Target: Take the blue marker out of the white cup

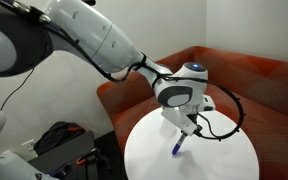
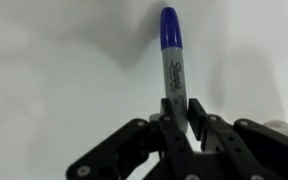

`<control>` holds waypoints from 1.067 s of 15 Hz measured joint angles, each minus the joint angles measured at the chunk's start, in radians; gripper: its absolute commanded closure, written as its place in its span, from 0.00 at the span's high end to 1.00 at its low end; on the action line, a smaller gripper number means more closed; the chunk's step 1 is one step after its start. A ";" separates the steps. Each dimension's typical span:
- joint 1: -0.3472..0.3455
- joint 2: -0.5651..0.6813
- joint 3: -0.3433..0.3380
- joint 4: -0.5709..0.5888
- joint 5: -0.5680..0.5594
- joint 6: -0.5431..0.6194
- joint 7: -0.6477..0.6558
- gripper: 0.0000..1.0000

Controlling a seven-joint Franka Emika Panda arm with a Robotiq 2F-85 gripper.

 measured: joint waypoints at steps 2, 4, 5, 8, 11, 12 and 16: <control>0.000 0.020 0.000 0.018 -0.001 -0.007 0.007 0.48; 0.000 0.034 0.000 0.031 -0.003 -0.009 0.021 0.61; 0.000 0.038 0.000 0.034 -0.004 -0.009 0.026 0.68; 0.000 0.038 0.000 0.041 -0.009 -0.009 0.046 0.92; 0.000 0.020 0.000 0.039 -0.014 -0.007 0.063 1.00; 0.000 0.005 0.000 0.033 -0.014 -0.006 0.063 1.00; -0.003 -0.090 0.000 -0.031 -0.014 0.017 0.064 1.00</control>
